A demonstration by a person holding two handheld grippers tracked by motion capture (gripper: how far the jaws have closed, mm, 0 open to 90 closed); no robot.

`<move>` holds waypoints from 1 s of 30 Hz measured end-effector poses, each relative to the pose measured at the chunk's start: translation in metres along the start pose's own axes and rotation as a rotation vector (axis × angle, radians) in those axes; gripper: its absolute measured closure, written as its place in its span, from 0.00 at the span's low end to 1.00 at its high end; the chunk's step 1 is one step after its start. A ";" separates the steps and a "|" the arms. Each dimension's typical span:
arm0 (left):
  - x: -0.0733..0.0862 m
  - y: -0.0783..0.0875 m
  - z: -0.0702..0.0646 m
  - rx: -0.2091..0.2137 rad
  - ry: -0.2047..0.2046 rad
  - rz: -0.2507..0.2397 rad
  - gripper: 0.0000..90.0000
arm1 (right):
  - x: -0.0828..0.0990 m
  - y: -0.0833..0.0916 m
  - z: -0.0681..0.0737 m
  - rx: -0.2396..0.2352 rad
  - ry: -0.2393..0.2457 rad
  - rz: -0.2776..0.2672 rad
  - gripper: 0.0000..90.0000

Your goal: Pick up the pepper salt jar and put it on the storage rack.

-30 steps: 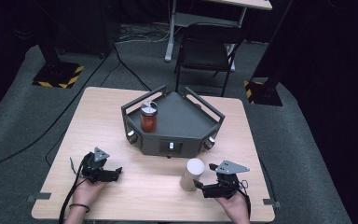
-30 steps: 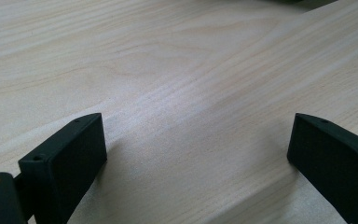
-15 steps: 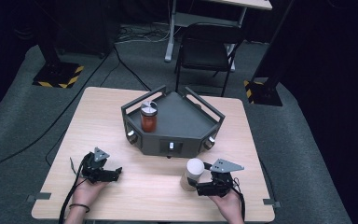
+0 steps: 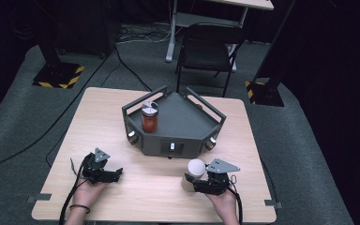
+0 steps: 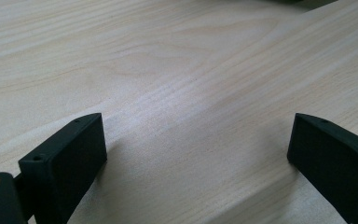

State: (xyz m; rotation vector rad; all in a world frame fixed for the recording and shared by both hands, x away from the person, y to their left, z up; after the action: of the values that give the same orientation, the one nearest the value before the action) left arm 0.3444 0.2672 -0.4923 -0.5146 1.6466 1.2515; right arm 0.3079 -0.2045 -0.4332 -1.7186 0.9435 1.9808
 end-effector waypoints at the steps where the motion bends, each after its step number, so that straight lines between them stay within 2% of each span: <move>1: 0.000 0.000 0.000 0.000 0.000 0.000 0.04 | 0.000 0.000 0.000 0.003 -0.001 0.002 0.36; 14: 0.000 0.000 0.000 0.000 0.000 0.000 0.04 | -0.009 -0.003 0.002 0.022 -0.011 0.042 0.36; 30: 0.000 0.000 0.000 0.000 0.000 0.001 0.04 | -0.041 0.002 -0.003 0.035 0.012 0.040 0.36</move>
State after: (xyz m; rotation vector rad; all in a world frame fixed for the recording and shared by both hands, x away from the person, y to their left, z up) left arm 0.3445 0.2673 -0.4922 -0.5139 1.6470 1.2515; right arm 0.3170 -0.2022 -0.3935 -1.7070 1.0187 1.9693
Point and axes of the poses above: each handheld gripper's, and its own axes: y roughly backward along the jaws, x roughly out of its underside, z roughly to its left, the point moved 8 cm from there along -y, roughly forward along the jaws, and after that the axes turned 14 degrees about -z, right-handed, at the moved point
